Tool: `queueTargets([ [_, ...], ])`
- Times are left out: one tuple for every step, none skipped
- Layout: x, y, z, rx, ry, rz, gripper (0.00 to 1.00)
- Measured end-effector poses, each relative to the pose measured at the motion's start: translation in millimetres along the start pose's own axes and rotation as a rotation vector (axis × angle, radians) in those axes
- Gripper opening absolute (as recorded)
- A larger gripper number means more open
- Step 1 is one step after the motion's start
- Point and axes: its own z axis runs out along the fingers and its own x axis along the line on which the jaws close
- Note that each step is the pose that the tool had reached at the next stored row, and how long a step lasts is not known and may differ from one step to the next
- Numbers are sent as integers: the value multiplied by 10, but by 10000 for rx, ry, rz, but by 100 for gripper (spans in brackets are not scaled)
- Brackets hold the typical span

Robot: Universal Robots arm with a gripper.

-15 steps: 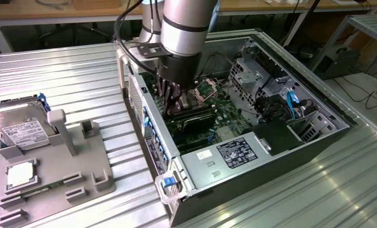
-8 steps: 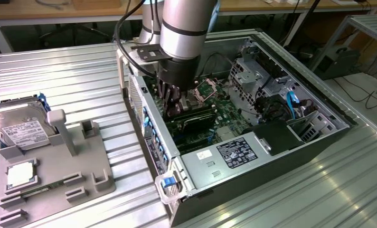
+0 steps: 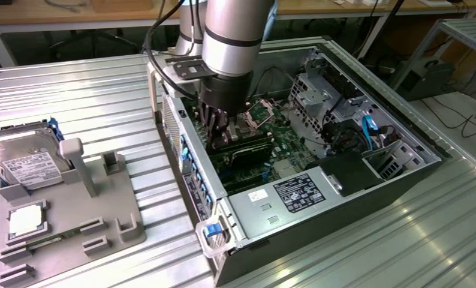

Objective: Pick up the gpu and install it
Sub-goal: 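Press down on the gpu until it lock into place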

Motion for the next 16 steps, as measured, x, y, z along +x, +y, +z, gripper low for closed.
queueTargets([
  [0,1,1,135,2,7,11],
  [0,3,2,245,1,13,11],
  [0,6,2,297,2,13,11],
  [-1,11,2,305,3,12,11],
  [-1,18,3,306,3,12,11],
  [-1,25,3,307,3,12,11],
  [-1,34,4,307,3,13,11],
  [-1,41,6,307,1,13,11],
  [2,45,9,307,2,13,11],
  [12,45,16,306,4,11,11],
  [17,45,28,308,2,11,11],
  [17,46,36,308,1,13,11],
  [17,46,36,306,5,12,11],
  [17,46,36,305,5,12,11],
  [17,46,37,305,5,12,11],
  [17,46,38,306,3,12,11],
])
